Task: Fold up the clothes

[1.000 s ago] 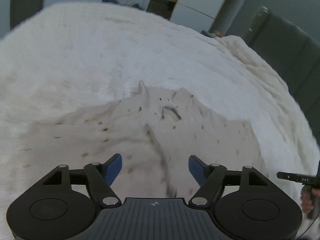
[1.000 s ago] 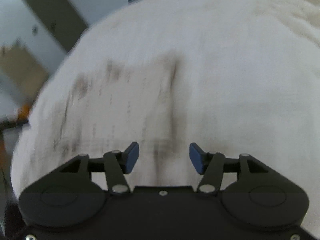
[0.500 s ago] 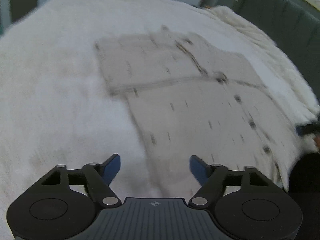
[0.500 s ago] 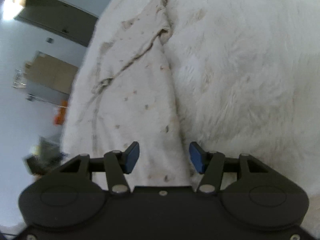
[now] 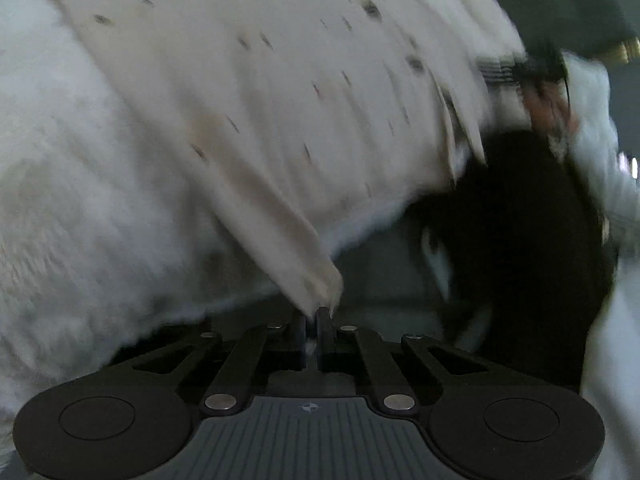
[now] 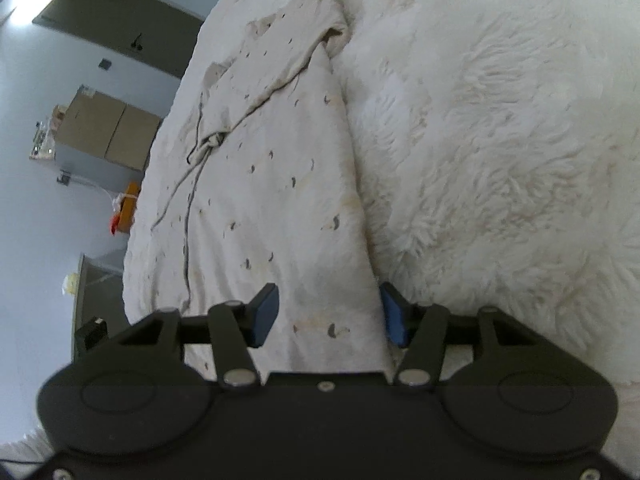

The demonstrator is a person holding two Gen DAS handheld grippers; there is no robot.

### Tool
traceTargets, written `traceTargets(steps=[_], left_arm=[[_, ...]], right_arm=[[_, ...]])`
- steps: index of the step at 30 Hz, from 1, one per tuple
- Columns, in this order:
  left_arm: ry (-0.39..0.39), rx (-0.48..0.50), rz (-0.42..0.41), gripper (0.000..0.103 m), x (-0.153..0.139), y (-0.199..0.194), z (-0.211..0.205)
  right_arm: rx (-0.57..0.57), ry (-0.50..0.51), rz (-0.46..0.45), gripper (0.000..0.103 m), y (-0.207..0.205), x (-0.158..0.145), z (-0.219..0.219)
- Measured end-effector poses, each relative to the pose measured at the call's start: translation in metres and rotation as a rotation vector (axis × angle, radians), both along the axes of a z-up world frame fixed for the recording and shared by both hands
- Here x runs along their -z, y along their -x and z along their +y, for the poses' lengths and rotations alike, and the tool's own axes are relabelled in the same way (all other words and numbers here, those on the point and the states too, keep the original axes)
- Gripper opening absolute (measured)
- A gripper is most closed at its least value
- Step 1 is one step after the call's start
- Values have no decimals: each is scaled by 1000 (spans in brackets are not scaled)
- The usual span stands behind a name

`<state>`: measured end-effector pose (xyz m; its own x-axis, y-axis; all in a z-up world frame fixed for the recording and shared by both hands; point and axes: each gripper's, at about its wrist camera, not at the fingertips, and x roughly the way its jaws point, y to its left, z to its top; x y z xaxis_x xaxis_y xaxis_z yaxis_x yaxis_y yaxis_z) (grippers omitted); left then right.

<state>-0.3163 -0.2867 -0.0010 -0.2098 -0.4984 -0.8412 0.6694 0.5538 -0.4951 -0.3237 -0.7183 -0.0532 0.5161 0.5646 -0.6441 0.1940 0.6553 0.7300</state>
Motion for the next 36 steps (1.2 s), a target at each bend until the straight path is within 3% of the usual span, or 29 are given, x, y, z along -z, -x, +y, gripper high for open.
traceTargets(steps=[2,5,8,10,13,15,22,27,28,31,36], left_arm=[[22,-51,-15,48,-7,-6,16],[94,-190,-71,54,-17,-22,40],[147,-267,-97,59,-24,-35,51],[142,-288,-111,64,-21,-44,47],[101,-280,-132,64,-14,-52,32],[115,-281,-97,64,-6,-56,32],[250,-255,151,62,33,-74,19],[332,-289,281,62,50,-74,22],[334,-283,298,57,52,-73,20],[297,-257,310,42,59,-66,7],[234,-198,195,39,49,-50,-14]], right_arm=[[-5,-6,2,54,3,1,-1],[-11,-14,2,54,6,0,-3],[-19,-18,0,54,6,-2,-4],[-26,-29,-8,54,6,-3,-5],[-42,-49,-19,54,7,-4,-6],[-62,-58,-18,54,7,-3,-6],[-99,-71,38,53,1,13,-4],[-70,-135,50,53,3,23,-9],[-72,-139,48,53,3,23,-8],[-92,-148,44,54,2,25,-1],[-110,-130,44,52,2,26,9]])
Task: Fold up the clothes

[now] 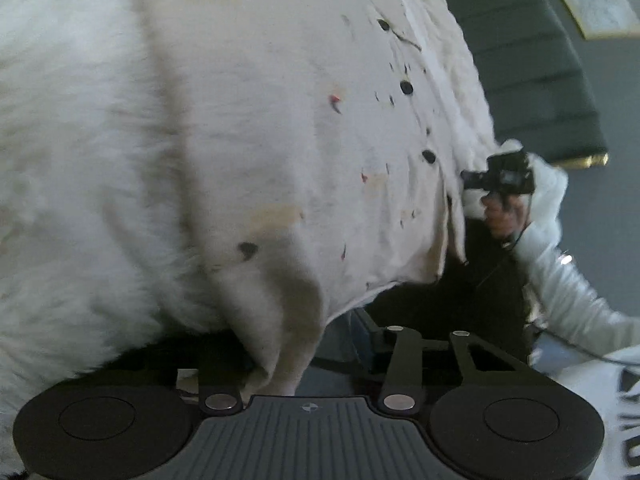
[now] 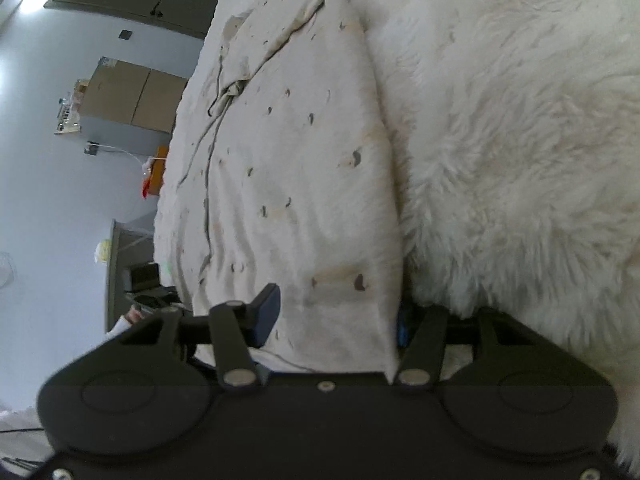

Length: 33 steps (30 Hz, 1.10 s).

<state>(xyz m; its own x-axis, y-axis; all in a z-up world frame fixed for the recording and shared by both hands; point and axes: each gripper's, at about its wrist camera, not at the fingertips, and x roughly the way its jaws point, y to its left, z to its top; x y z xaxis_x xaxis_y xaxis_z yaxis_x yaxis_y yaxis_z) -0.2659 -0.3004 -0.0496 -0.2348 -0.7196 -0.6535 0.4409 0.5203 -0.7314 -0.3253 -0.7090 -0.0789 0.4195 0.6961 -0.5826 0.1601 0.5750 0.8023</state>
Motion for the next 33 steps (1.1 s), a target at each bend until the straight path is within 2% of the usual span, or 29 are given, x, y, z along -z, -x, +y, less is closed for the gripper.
traceTargets(steps=[5,9,10,11,12,13,14,17,19,21,25,28,33], left_arm=[[-41,-2,-65,33,-7,8,-3],[-26,-13,-33,29,-4,6,-1],[-22,-13,-24,22,-4,5,0],[-18,-10,-17,12,-3,5,1],[-12,-4,-16,8,-4,3,5],[1,2,-19,5,-6,3,7],[18,7,-24,4,-10,4,7],[126,-9,-50,3,-31,7,18],[232,-53,-97,2,-53,13,33],[336,-110,-151,1,-74,21,50],[465,-176,-238,1,-106,41,73],[518,-186,-276,1,-121,54,87],[581,-220,-312,1,-140,69,103]], right_arm=[[21,20,2,48,2,-2,1],[11,23,1,44,3,-2,4],[6,24,3,40,2,-1,4],[0,32,9,28,2,-1,3],[-14,46,20,19,1,0,4],[-28,52,20,14,1,-1,7],[-41,51,7,2,2,-4,9],[-86,10,-99,1,11,-25,18],[-79,-38,-209,1,23,-46,21],[-37,-64,-263,1,34,-58,18],[38,-110,-358,1,56,-81,13],[51,-129,-438,1,76,-103,13],[53,-131,-508,1,97,-138,20]])
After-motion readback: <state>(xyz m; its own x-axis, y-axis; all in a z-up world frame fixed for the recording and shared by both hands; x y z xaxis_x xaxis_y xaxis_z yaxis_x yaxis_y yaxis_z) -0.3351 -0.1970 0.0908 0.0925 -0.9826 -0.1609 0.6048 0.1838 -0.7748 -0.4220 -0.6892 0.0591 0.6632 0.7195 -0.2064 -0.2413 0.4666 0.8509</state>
